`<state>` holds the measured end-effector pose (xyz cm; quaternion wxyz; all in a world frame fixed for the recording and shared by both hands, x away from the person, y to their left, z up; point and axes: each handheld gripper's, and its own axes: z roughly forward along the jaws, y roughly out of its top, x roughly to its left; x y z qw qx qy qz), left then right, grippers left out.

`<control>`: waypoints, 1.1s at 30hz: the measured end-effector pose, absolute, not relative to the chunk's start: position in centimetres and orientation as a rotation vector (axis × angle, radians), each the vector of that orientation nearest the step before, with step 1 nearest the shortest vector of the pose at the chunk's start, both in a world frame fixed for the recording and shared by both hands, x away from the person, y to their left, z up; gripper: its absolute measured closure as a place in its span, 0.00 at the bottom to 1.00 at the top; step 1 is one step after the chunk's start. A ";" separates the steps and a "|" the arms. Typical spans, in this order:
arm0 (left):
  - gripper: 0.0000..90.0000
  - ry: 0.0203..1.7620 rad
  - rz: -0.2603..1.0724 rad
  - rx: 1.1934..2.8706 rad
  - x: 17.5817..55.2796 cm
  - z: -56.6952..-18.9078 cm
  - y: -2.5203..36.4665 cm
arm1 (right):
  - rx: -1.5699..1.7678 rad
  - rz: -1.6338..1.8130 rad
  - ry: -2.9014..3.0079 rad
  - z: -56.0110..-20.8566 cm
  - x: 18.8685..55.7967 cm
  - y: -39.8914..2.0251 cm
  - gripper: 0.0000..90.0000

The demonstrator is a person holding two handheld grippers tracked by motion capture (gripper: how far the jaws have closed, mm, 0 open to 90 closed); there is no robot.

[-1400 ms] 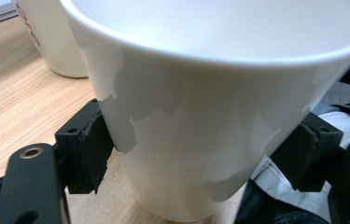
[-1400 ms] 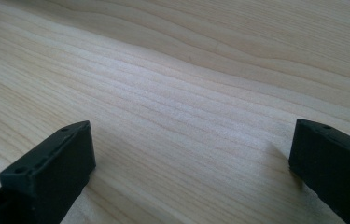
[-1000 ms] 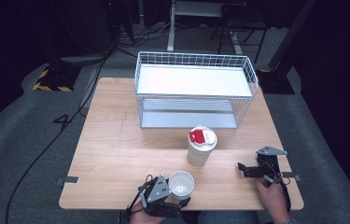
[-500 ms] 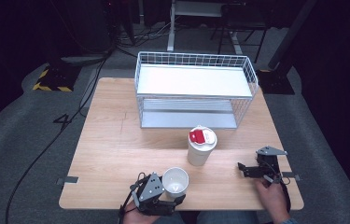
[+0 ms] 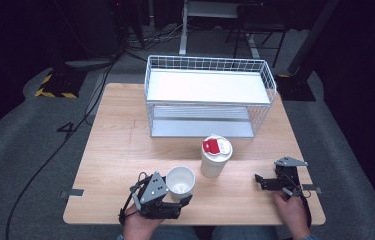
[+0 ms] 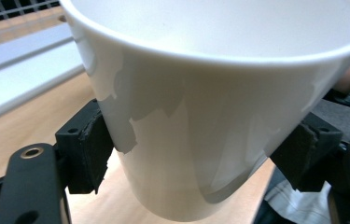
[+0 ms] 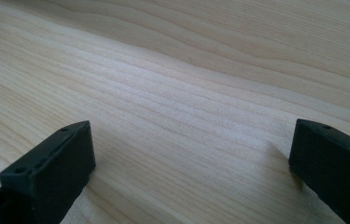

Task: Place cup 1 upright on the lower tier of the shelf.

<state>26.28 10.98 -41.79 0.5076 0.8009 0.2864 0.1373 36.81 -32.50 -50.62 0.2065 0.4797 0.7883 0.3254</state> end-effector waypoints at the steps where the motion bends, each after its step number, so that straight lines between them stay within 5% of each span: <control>1: 0.25 0.690 0.331 1.931 26.3 -41.8 11.0 | 1.336 0.906 2.196 -50.6 36.8 -32.5 0.01; 33: 0.25 0.779 0.424 1.919 31.6 -38.6 12.4 | 1.339 0.906 2.190 -50.6 36.9 -32.4 0.01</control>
